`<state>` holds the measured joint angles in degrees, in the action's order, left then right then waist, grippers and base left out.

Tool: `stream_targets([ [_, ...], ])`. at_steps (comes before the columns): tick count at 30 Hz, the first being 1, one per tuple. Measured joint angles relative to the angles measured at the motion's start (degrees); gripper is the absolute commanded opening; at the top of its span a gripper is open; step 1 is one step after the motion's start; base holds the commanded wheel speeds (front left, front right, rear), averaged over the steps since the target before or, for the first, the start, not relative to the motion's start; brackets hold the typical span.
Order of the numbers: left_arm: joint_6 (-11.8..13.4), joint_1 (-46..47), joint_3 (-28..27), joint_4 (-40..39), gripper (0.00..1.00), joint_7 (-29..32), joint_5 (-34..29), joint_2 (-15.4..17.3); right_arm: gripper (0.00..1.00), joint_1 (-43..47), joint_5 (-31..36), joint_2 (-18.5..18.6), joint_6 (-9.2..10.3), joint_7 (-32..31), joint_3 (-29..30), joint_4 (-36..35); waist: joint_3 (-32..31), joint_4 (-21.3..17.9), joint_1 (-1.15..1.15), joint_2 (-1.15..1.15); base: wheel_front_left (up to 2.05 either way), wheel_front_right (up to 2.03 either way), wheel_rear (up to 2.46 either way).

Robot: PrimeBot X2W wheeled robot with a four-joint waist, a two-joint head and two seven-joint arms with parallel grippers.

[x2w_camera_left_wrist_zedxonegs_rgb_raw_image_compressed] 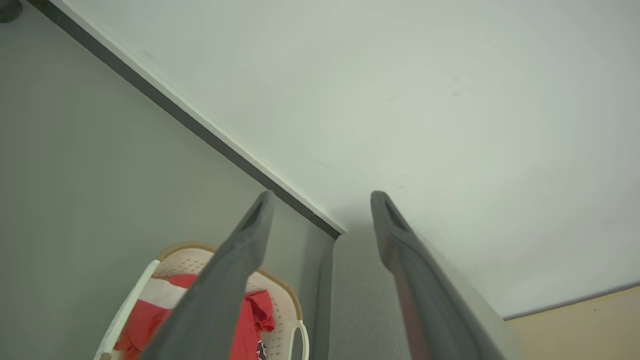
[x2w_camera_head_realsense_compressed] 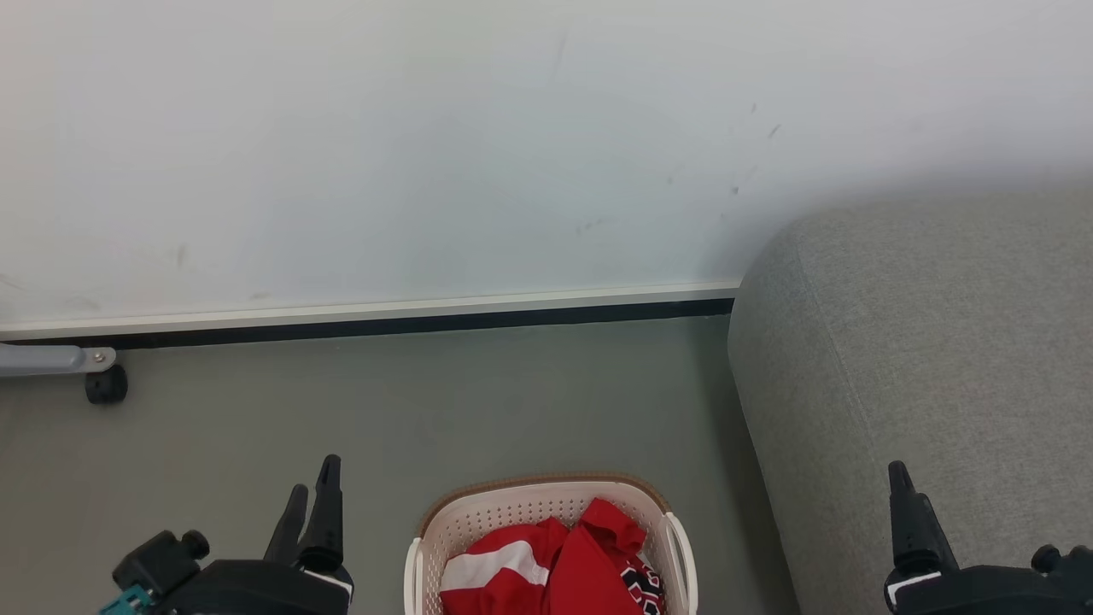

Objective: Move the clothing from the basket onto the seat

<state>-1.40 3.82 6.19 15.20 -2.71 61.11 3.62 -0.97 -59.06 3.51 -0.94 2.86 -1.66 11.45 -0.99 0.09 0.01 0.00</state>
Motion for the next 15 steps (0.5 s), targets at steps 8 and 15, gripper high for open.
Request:
stream_targets([
  [8,1.4,0.4,1.9,-1.1,1.00,-1.9,-9.0,1.8,1.00,0.6,7.6,0.9,1.09,1.7,-2.2,-0.6,0.0,0.0,0.00,0.00,0.00,0.00,0.00],
  [15,2.4,0.4,3.5,-1.6,1.00,-3.3,-16.0,2.5,1.00,0.8,13.7,1.2,2.24,3.2,-3.6,-1.5,0.0,-0.1,0.00,0.00,0.00,0.00,0.00],
])
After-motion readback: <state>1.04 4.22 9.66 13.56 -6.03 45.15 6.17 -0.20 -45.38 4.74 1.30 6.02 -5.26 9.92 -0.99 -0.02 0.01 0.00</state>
